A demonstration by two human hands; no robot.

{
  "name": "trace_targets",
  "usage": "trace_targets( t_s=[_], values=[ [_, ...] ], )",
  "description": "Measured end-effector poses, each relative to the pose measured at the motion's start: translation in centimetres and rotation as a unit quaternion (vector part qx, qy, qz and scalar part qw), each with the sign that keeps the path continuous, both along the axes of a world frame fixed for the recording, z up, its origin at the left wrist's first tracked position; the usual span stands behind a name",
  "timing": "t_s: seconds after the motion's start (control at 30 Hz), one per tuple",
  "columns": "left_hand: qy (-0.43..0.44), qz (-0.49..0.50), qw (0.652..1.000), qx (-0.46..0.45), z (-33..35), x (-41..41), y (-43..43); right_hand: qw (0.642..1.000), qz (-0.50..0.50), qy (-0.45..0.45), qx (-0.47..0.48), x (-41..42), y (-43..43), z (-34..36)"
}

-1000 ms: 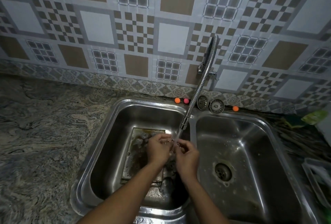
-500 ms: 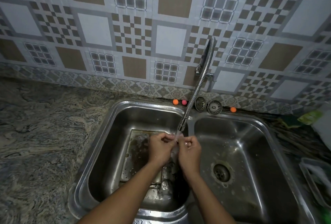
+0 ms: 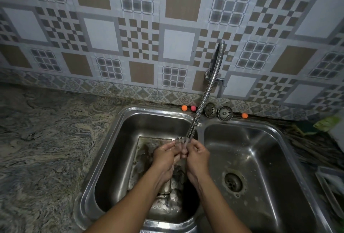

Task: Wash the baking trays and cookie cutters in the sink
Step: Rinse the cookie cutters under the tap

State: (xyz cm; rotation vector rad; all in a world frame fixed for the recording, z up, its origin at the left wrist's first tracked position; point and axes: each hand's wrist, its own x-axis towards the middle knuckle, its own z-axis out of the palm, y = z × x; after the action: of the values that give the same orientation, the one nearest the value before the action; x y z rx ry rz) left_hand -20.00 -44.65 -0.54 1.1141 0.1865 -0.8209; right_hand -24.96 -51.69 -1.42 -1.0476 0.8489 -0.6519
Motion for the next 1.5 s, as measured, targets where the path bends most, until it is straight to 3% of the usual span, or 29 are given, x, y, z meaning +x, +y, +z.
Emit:
trace_targets(
  t_s=[0.1, 0.2, 0.37, 0.47, 0.57, 0.63, 0.7, 0.77, 0.83, 0.97, 1.07, 1.13, 1.27, 1.37, 1.5],
  values=[
    [-0.022, 0.023, 0.999, 0.028, 0.5, 0.3, 0.2, 0.999, 0.006, -0.024, 0.038, -0.3, 0.9, 0.0],
    [-0.113, 0.049, 0.984, 0.129, 0.1, 1.1, 0.4, 0.999, 0.028, 0.044, 0.01, -0.8, 1.8, -0.6],
    [-0.245, -0.049, 0.955, 0.159, 0.5, 0.2, 0.5, 0.999, 0.025, 0.003, 0.048, -1.1, 1.2, -0.7],
    [-0.222, -0.064, 0.965, 0.122, 0.5, 0.1, 0.4, 0.998, -0.006, 0.056, 0.023, -0.6, 0.9, -0.9],
    [-0.171, -0.08, 0.979, 0.077, 0.0, -0.3, 0.3, 0.99, -0.05, 0.076, 0.104, -0.2, 0.5, -0.7],
    [-0.265, -0.055, 0.952, 0.143, -0.4, -0.6, -0.1, 0.985, -0.026, 0.081, 0.15, 0.0, 1.0, -0.2],
    [-0.371, -0.041, 0.902, 0.217, -0.3, -0.5, -0.6, 0.98, -0.003, 0.058, 0.19, 0.2, 1.7, 0.2],
    [-0.407, -0.057, 0.873, 0.264, -0.4, 0.1, -1.0, 0.973, 0.001, 0.031, 0.228, 0.7, 1.9, 0.7],
    [-0.375, -0.066, 0.886, 0.265, -0.5, 0.3, -1.1, 0.965, -0.004, 0.005, 0.261, 1.2, 1.4, 1.2],
    [-0.177, 0.029, 0.975, 0.132, -0.2, -0.2, -0.6, 0.951, 0.067, 0.043, 0.298, 1.8, 1.0, 0.8],
    [-0.127, 0.046, 0.986, 0.096, 0.3, -0.8, -1.8, 0.928, 0.122, 0.004, 0.352, 0.9, 0.3, 0.1],
    [-0.135, 0.022, 0.986, 0.095, 0.1, -1.9, -3.4, 0.932, 0.12, -0.011, 0.341, 0.0, -1.1, -0.9],
    [-0.23, -0.128, 0.948, 0.181, -1.1, -4.8, -6.4, 0.955, 0.117, 0.079, 0.262, -4.6, -5.1, -2.1],
    [-0.268, -0.292, 0.879, 0.265, -2.4, -6.7, -8.1, 0.95, 0.153, 0.247, 0.117, -9.7, -9.4, -2.7],
    [-0.254, -0.441, 0.803, 0.31, -4.7, -9.1, -10.3, 0.942, 0.169, 0.29, 0.003, -13.7, -14.1, -3.0]
  ],
)
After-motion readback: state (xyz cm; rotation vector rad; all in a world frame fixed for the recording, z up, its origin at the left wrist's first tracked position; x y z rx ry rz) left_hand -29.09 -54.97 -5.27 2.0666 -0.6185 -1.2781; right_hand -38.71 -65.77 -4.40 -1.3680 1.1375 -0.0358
